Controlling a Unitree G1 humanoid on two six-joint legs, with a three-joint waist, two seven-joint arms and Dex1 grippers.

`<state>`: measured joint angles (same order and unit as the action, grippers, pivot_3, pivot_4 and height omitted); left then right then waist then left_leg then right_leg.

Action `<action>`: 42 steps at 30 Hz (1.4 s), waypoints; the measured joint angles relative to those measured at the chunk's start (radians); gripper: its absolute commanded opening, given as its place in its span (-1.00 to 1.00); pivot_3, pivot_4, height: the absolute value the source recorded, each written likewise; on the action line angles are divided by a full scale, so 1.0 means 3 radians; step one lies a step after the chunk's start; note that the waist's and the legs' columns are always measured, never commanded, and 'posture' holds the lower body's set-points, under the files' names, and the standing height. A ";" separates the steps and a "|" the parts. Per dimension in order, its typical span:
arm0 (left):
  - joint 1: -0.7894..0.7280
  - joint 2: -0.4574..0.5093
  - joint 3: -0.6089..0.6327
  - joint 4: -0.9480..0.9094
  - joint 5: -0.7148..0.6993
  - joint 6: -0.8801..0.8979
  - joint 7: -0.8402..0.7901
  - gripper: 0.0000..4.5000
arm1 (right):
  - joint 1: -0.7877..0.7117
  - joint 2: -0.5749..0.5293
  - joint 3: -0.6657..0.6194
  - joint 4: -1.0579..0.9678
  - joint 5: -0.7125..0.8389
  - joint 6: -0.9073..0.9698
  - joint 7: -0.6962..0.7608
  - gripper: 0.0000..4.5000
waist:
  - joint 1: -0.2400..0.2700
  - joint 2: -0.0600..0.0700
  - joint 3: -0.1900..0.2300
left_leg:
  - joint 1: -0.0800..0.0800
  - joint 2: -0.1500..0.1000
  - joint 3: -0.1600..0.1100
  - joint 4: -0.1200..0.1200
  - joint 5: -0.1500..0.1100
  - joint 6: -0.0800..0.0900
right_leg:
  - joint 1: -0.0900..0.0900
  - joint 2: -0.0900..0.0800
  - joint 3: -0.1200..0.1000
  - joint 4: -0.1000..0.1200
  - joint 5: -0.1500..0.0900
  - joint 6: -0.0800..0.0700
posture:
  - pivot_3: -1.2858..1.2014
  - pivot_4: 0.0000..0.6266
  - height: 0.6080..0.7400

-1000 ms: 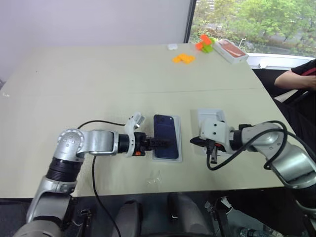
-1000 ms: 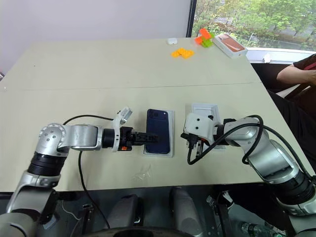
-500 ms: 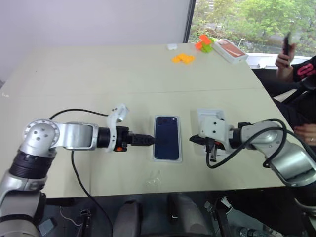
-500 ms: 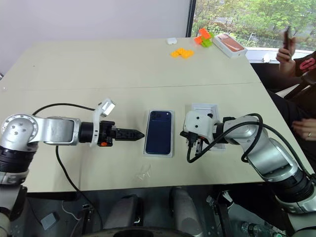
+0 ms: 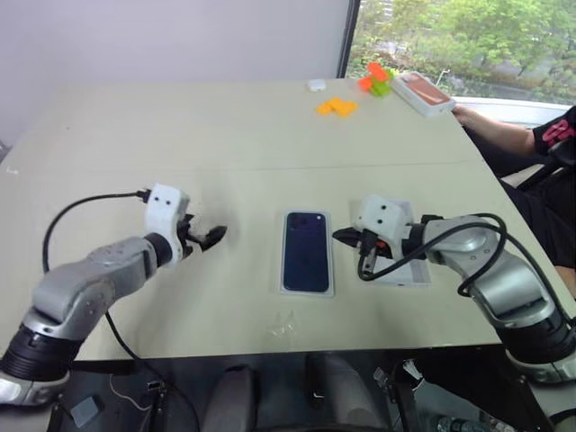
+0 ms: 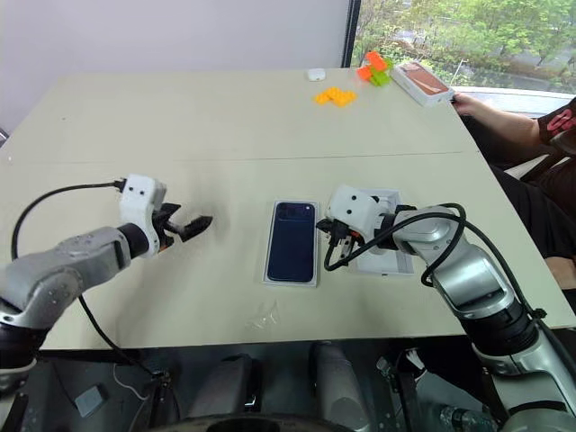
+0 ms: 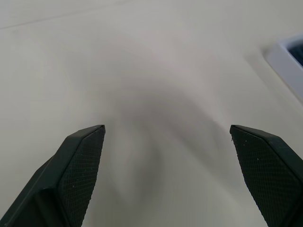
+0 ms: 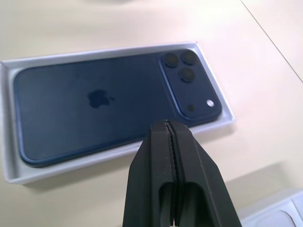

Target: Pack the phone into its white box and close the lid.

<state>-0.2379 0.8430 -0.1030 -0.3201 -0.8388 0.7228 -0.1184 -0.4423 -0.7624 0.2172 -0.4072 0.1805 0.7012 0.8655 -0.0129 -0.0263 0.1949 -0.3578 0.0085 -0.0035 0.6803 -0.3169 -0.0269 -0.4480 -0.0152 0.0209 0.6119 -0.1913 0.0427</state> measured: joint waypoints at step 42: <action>0.0130 -0.0787 -0.0364 -0.0256 0.1624 0.0023 -0.1074 -0.10 | 0.0399 -0.0209 -0.0076 -0.0381 0.0075 0.0224 -0.0108 -1.00 | -0.0009 -0.0001 0.0000 | 0.0004 0.0010 -0.0002 0.0001 -0.0009 0.0016 | 0.0000 0.0012 0.0000 0.0002 -0.0001 0.0004 | 0.03 -0.52 1.00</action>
<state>-0.1988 0.6068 -0.2124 -0.3971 -0.3515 0.7297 -0.4407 -0.3225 -0.8250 0.1942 -0.5217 0.2030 0.7685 0.8330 -0.0157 -0.0265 0.1950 -0.3567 0.0116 -0.0042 0.6807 -0.3197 -0.0220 -0.4479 -0.0117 0.0207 0.6126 -0.1917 0.0437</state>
